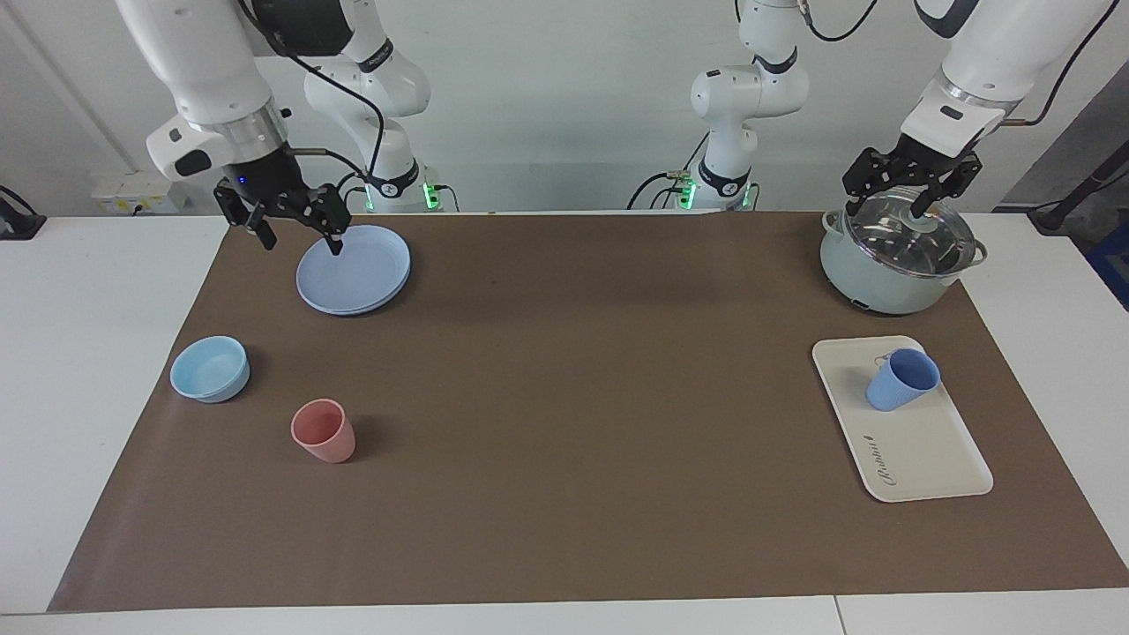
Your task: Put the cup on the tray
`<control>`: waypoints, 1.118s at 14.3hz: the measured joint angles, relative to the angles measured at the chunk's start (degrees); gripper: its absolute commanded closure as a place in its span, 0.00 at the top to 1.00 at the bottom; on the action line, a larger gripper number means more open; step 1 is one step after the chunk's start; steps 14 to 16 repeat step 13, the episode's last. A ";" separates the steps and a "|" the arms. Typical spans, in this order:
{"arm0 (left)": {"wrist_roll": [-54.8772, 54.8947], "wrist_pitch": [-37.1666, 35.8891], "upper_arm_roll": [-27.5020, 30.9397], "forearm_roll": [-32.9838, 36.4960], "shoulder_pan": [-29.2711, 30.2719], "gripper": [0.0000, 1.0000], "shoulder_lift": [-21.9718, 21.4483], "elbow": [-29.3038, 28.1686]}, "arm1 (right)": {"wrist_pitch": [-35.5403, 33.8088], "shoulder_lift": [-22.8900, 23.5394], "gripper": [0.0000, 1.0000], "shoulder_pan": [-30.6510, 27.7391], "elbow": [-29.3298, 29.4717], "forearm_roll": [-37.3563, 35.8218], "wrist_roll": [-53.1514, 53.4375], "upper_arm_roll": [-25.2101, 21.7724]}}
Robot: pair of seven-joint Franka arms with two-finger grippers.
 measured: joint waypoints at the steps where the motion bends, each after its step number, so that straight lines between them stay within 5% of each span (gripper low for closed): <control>1: 0.00 0.81 0.00 0.00 0.00 1.00 0.00 -0.17 | -2.30 0.27 1.00 -0.16 1.92 -0.50 -0.03 -0.04; 16: 0.07 4.48 0.07 -0.06 0.02 1.00 -0.23 -0.48 | -6.74 2.65 1.00 -0.80 4.67 -1.66 -0.06 -0.07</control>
